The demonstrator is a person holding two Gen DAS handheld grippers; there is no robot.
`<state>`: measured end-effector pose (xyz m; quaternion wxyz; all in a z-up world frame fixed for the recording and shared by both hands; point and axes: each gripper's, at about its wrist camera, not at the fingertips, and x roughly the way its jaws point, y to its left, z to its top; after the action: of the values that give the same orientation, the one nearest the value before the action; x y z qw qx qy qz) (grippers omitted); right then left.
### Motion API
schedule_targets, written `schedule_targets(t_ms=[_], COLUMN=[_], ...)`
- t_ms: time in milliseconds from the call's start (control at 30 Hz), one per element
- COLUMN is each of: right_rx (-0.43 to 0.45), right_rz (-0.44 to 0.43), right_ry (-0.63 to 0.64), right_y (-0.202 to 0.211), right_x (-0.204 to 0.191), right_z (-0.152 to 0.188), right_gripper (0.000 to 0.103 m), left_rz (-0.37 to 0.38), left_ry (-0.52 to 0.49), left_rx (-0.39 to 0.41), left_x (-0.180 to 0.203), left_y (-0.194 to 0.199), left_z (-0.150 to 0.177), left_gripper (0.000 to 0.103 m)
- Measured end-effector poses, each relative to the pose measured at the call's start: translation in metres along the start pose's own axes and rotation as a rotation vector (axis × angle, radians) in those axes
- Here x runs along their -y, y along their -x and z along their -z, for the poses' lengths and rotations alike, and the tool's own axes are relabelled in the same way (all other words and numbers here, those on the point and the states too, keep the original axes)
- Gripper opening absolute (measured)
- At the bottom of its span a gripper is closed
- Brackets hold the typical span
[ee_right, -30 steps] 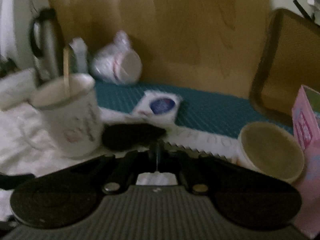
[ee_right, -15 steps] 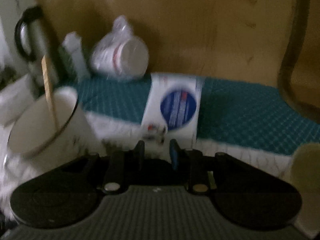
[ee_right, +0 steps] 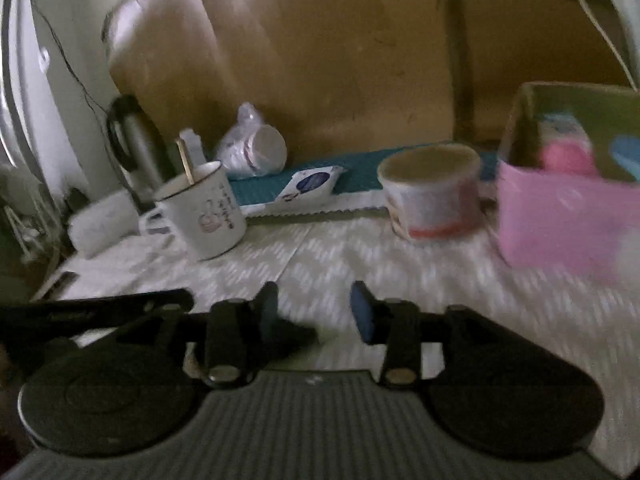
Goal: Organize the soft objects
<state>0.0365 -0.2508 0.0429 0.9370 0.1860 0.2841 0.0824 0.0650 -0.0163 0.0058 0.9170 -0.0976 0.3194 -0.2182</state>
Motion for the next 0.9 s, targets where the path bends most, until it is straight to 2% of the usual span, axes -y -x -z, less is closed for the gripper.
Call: schedule_targets(t_ms=[33, 133, 200, 300, 333, 433, 467, 600, 700, 733, 800, 900], right_rx=[-0.010, -0.072, -0.099, -0.106, -0.107, -0.100, -0.098, -0.062, -0.033, -0.008, 0.047, 0.171], right_rz=[-0.014, -0.054, -0.042, 0.002, 0.006, 0.021, 0.024, 0.067, 0.108, 0.145, 0.178, 0.232], right_ry=[0.002, 0.087, 0.207, 0.338, 0.355, 0.342, 0.324, 0.277, 0.249, 0.252, 0.256, 0.269], right_y=[0.006, 0.009, 0.001, -0.019, -0.024, -0.032, -0.033, -0.018, 0.003, 0.008, 0.024, 0.049], right_x=[-0.001, -0.017, -0.038, -0.066, -0.070, -0.065, -0.062, -0.036, -0.018, -0.016, -0.010, -0.002], right_z=[0.006, 0.024, 0.033, 0.040, 0.038, 0.032, 0.030, 0.031, 0.035, 0.036, 0.034, 0.021], right_gripper=[0.046, 0.057, 0.061, 0.066, 0.066, 0.068, 0.070, 0.067, 0.061, 0.052, 0.052, 0.052], left_rz=[0.014, 0.100, 0.137, 0.125, 0.122, 0.120, 0.113, 0.155, 0.181, 0.182, 0.188, 0.247], left_ry=[0.003, 0.008, -0.039, -0.155, -0.180, -0.202, -0.199, -0.151, -0.184, -0.188, -0.205, -0.206], left_rx=[-0.011, -0.046, -0.060, -0.076, -0.093, -0.172, -0.165, -0.211, -0.223, -0.228, -0.227, -0.198], left_x=[0.002, 0.019, 0.034, 0.064, 0.070, 0.080, 0.082, 0.093, 0.114, 0.122, 0.137, 0.158], left_y=[0.001, 0.002, 0.002, -0.005, -0.011, -0.031, -0.033, -0.031, -0.035, -0.037, -0.040, -0.036], left_z=[0.000, 0.004, 0.003, 0.002, 0.002, 0.006, 0.008, 0.011, 0.018, 0.019, 0.020, 0.010], left_gripper=[0.075, 0.075, 0.075, 0.075, 0.072, 0.052, 0.050, 0.049, 0.048, 0.048, 0.048, 0.048])
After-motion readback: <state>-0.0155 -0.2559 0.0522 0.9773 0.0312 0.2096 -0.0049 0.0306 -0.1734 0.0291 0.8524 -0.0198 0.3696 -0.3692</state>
